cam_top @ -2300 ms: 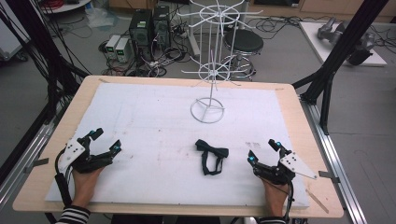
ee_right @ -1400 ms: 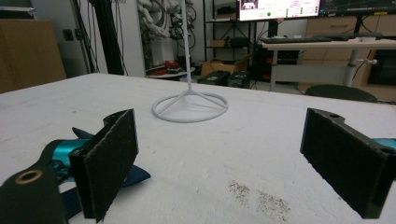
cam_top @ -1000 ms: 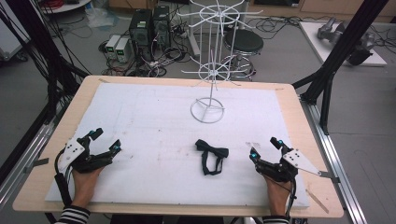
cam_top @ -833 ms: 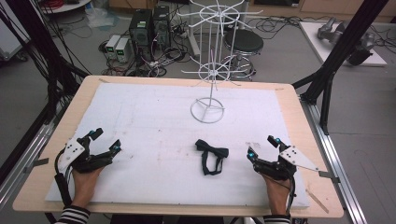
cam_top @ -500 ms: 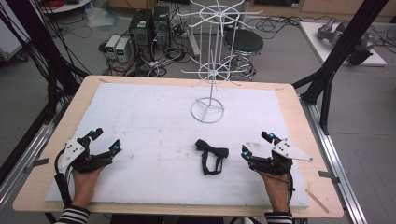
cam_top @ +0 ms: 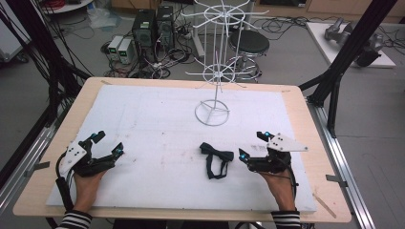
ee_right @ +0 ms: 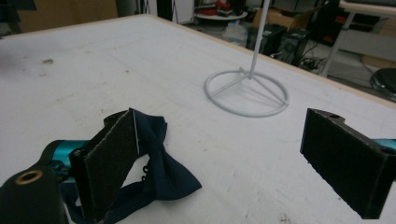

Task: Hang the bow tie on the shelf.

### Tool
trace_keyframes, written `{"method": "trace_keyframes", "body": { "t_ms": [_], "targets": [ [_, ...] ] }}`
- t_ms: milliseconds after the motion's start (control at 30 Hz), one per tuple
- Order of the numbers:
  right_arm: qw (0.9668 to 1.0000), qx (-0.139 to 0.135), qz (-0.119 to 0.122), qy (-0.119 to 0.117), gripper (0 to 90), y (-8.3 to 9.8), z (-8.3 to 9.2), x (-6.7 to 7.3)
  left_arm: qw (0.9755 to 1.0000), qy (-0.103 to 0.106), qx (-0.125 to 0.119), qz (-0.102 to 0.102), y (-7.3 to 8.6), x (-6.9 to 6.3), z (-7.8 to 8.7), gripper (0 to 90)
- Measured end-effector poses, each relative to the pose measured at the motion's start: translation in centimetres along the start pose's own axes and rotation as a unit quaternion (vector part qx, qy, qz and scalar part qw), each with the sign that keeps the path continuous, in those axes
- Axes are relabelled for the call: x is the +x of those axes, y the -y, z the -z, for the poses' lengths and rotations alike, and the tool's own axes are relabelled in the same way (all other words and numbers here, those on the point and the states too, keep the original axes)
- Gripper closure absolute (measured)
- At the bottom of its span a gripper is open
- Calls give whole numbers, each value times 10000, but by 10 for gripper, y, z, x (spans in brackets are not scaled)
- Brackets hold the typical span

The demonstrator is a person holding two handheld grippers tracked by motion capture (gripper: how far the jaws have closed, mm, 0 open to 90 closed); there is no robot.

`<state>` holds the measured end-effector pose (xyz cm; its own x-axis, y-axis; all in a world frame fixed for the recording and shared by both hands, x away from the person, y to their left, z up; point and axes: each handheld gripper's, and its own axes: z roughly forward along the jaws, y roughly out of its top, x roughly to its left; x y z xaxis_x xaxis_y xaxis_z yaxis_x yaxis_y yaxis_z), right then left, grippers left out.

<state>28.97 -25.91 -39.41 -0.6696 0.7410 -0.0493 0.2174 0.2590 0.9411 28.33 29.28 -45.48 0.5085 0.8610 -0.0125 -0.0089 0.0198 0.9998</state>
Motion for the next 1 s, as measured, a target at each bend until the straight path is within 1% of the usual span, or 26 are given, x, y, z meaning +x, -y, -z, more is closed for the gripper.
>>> {"method": "trace_keyframes", "body": {
  "t_ms": [67,100,133,167,200,233,267,333,400,467,500,567,600,733,800,833,867,933,967,1000],
  "targets": [
    [9997,208,-11,-122,104,-2,-5,0,10000,2,2,0,0,0,0,161],
    [9997,208,-11,-122,104,-2,-5,0,10000,3,1,0,0,0,0,161],
    [9995,263,22,-149,104,-2,-6,0,10000,5,2,-6,0,0,0,161],
    [9992,348,0,-195,104,-2,-8,0,10000,6,6,-2,0,0,0,161],
    [9988,432,15,-224,104,-3,-10,0,10000,8,6,-11,0,0,0,161],
    [9979,573,49,-293,104,-4,-13,1,10000,9,5,-13,0,0,0,161],
    [9974,648,51,-304,104,-4,-15,1,10000,7,7,-13,0,0,0,161],
    [9962,766,78,-408,104,-5,-18,1,10000,6,5,-12,0,0,0,161],
    [9953,846,96,-470,104,-6,-21,2,10000,6,4,-10,0,0,0,161],
    [9949,886,100,-480,104,-7,-22,2,10000,6,6,-10,0,0,0,161],
    [9940,943,92,-542,104,-8,-24,2,10000,7,11,-14,0,0,0,161],
    [9938,967,116,-543,104,-9,-25,2,10000,7,6,-13,0,0,0,161],
    [9928,1026,116,-614,104,-11,-27,2,10000,4,8,-16,0,0,0,161],
    [9885,1305,211,-732,104,-15,-32,4,10000,7,3,-13,0,0,0,161],
    [9875,1345,219,-798,104,-16,-35,4,10000,6,3,-11,0,0,0,161],
    [9864,1394,249,-835,104,-17,-37,4,10000,7,5,-11,0,0,0,161],
    [9864,1394,249,-835,104,-17,-37,4,10000,7,5,-11,0,0,0,161],
    [9842,1516,288,-869,105,-18,-39,5,10000,6,1,-8,0,0,0,161],
    [9821,1629,363,-871,105,-18,-42,6,10000,2,1,-2,0,0,0,161],
    [9821,1629,363,-871,105,-18,-42,6,10000,2,-1,-1,0,0,0,161]
  ]
}}
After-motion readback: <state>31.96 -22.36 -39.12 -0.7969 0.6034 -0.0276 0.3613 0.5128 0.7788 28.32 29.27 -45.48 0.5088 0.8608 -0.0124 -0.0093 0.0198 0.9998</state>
